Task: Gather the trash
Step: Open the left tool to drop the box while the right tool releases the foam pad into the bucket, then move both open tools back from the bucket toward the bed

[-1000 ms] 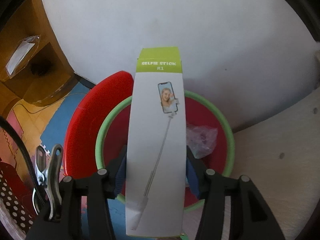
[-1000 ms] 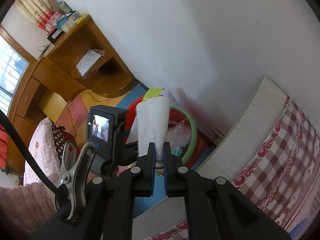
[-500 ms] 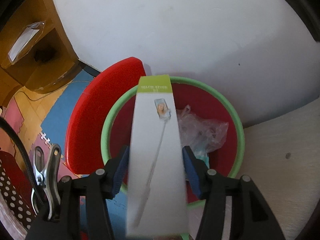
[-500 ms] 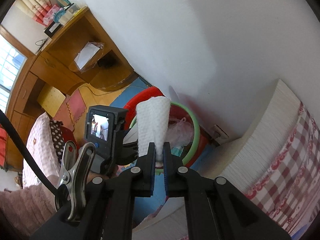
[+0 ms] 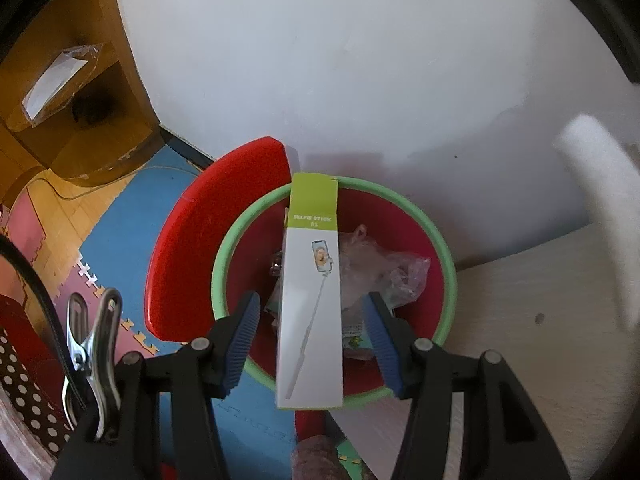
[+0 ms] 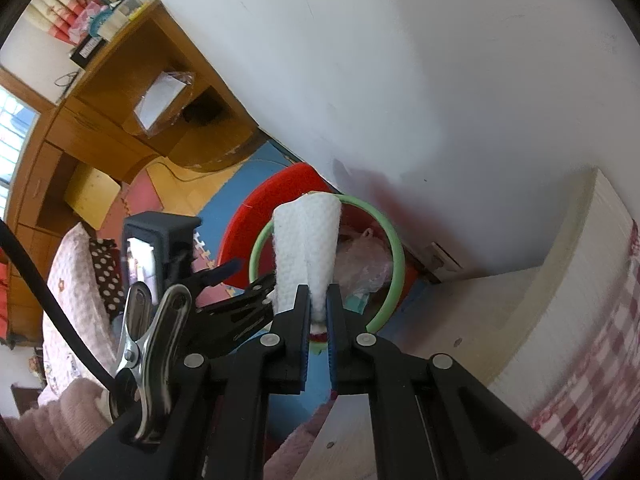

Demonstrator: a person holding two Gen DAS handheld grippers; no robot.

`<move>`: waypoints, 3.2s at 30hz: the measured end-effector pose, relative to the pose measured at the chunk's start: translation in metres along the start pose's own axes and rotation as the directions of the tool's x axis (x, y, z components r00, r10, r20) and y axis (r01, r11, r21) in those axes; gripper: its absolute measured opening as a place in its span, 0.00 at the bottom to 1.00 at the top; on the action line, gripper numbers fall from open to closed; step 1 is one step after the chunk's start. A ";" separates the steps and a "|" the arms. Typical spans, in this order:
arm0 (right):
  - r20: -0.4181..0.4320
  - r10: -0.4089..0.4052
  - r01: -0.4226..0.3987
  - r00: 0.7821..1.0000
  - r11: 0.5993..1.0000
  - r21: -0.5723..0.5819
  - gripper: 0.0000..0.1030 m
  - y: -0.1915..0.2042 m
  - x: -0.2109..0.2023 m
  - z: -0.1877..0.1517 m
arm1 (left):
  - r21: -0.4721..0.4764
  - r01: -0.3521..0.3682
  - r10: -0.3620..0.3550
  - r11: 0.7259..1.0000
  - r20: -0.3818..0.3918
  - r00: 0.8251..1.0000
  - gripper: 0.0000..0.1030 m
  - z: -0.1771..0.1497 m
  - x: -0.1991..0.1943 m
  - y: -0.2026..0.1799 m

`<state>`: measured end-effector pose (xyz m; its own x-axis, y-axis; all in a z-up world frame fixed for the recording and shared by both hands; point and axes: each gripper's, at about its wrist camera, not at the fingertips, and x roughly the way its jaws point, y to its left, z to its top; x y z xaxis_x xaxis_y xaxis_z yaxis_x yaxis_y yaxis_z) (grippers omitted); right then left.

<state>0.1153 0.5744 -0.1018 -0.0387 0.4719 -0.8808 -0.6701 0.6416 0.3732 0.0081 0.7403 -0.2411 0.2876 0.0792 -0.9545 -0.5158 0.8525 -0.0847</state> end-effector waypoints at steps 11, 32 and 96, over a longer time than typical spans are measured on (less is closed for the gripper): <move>-0.021 -0.010 0.011 1.000 1.000 0.025 0.20 0.000 0.015 0.006 | 0.010 0.005 -0.005 1.000 0.001 1.000 0.55 0.002 -0.017 -0.004; 0.042 0.059 -0.060 0.997 0.998 0.021 0.20 0.011 -0.018 -0.011 | 0.037 0.040 -0.040 0.999 0.011 0.999 0.55 -0.004 -0.079 -0.028; 0.434 -0.021 -0.140 0.901 0.932 0.336 0.20 -0.117 -0.243 -0.238 | 0.421 0.119 -0.139 0.899 0.017 0.990 0.55 -0.108 -0.257 -0.265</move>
<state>0.0265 0.2406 -0.0003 0.3006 0.6740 -0.6748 -0.3702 0.7345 0.5687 -0.0160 0.4385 -0.0040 0.3699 -0.0310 -0.9286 -0.0904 0.9935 -0.0692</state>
